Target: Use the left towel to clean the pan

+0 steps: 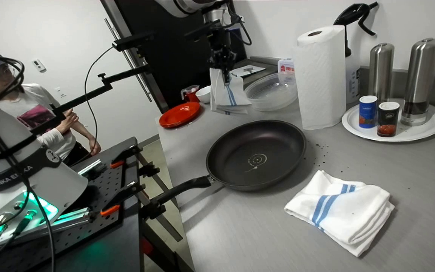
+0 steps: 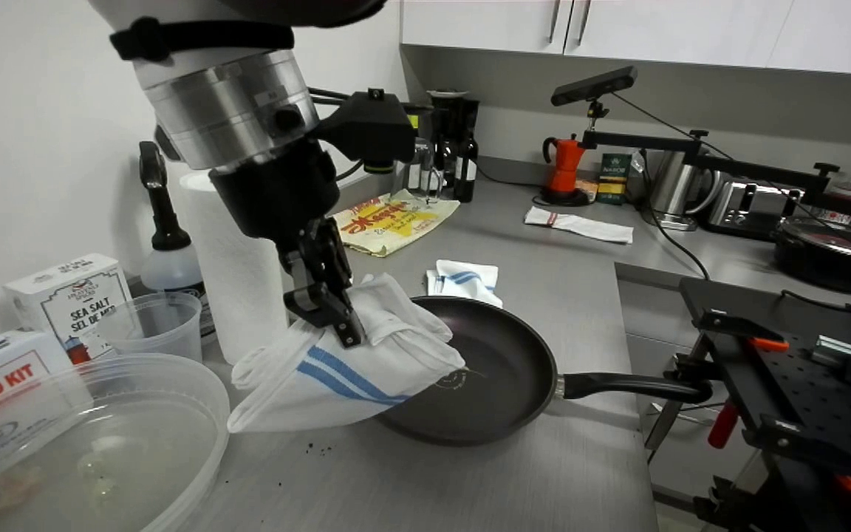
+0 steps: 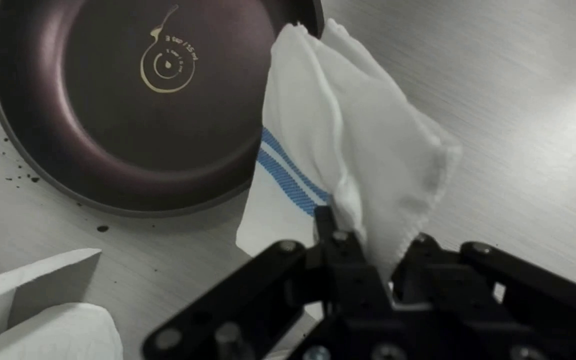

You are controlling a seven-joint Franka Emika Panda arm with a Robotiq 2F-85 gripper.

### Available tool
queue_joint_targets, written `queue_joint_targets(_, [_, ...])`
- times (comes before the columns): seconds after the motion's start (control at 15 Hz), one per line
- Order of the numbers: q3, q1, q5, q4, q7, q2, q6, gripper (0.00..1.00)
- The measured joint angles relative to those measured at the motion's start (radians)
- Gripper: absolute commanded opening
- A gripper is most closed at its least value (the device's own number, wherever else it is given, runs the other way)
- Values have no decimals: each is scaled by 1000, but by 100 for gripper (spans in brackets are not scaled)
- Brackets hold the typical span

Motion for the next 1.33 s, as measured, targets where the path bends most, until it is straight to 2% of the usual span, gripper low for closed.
queue_joint_targets(0.53, [5,33,-18,-44,0,0,35,4])
queue_joint_targets(1.07, [-26,55,-106,-77,10,60,184,4])
queue_joint_targets(1.33, [-40,61,-124,-77,19,105,222,4])
